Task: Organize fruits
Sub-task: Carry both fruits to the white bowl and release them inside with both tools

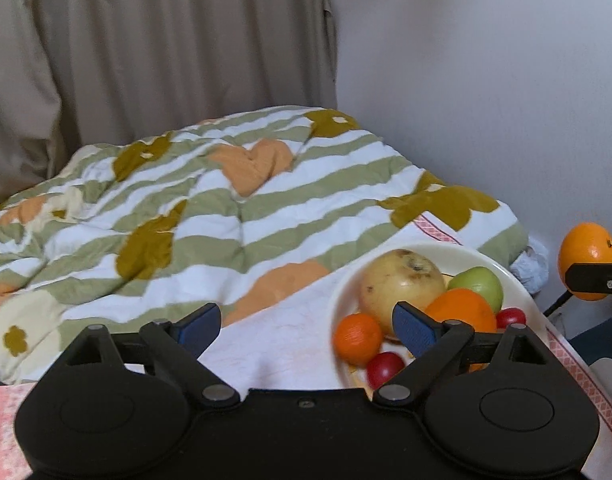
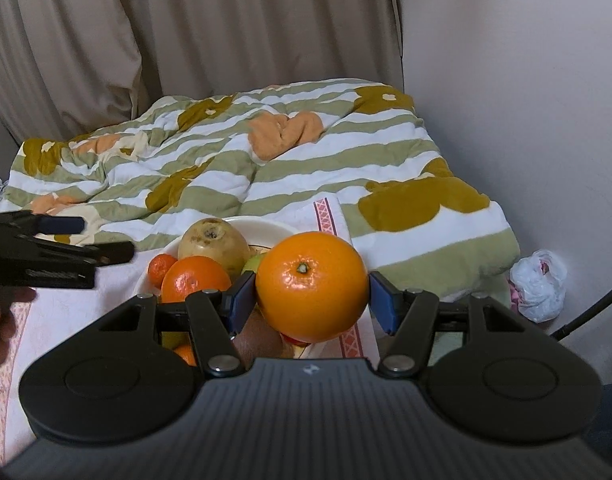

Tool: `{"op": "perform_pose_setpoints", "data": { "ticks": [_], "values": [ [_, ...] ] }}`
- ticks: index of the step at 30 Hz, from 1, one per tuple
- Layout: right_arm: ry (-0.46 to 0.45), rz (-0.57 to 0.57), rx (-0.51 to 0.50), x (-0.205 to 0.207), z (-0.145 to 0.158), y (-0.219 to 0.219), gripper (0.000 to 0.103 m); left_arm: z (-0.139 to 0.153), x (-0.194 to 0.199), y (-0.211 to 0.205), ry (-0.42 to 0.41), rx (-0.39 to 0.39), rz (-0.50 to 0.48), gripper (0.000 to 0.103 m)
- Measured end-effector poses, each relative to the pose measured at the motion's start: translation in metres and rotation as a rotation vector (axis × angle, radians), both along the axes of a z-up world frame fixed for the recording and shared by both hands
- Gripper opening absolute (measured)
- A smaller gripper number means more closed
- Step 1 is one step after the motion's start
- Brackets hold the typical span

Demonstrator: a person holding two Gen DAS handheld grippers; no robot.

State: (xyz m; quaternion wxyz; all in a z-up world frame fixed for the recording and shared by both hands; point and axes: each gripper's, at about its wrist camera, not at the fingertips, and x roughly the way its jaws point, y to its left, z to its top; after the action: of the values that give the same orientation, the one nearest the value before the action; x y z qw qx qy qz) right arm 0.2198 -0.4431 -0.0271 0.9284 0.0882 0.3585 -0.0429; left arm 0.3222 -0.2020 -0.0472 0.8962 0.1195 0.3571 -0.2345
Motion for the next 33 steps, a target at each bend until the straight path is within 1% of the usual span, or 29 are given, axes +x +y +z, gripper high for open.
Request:
{"op": "perform_pose_setpoints", "data": {
  "ticks": [4, 9, 18, 20, 25, 29, 32, 33],
  "values": [
    [0.016, 0.023, -0.009, 0.003, -0.004, 0.003, 0.076, 0.008, -0.007, 0.013, -0.002, 0.008, 0.018, 0.099],
    [0.026, 0.061, -0.016, 0.011, -0.011, 0.010, 0.076, 0.009, -0.026, 0.022, -0.010, 0.038, 0.021, 0.099],
    [0.050, 0.127, -0.027, 0.026, -0.041, 0.015, 0.076, 0.006, -0.049, 0.031, 0.005, 0.051, 0.054, 0.099],
    [0.047, 0.143, -0.026, 0.026, -0.045, 0.016, 0.076, 0.005, -0.052, 0.032, 0.010, 0.055, 0.059, 0.099],
    [-0.003, 0.167, -0.032, 0.021, -0.045, 0.015, 0.077, 0.002, -0.056, 0.031, 0.018, 0.060, 0.073, 0.099],
    [0.001, 0.180, -0.055, 0.025, -0.046, 0.017, 0.079, 0.001, -0.058, 0.030, 0.024, 0.051, 0.084, 0.099],
    [-0.003, 0.195, -0.054, 0.024, -0.045, 0.017, 0.088, 0.001, -0.058, 0.029, 0.027, 0.046, 0.093, 0.099],
    [-0.009, 0.196, -0.055, 0.024, -0.045, 0.018, 0.093, 0.001, -0.058, 0.029, 0.027, 0.045, 0.096, 0.099]
  ]
}}
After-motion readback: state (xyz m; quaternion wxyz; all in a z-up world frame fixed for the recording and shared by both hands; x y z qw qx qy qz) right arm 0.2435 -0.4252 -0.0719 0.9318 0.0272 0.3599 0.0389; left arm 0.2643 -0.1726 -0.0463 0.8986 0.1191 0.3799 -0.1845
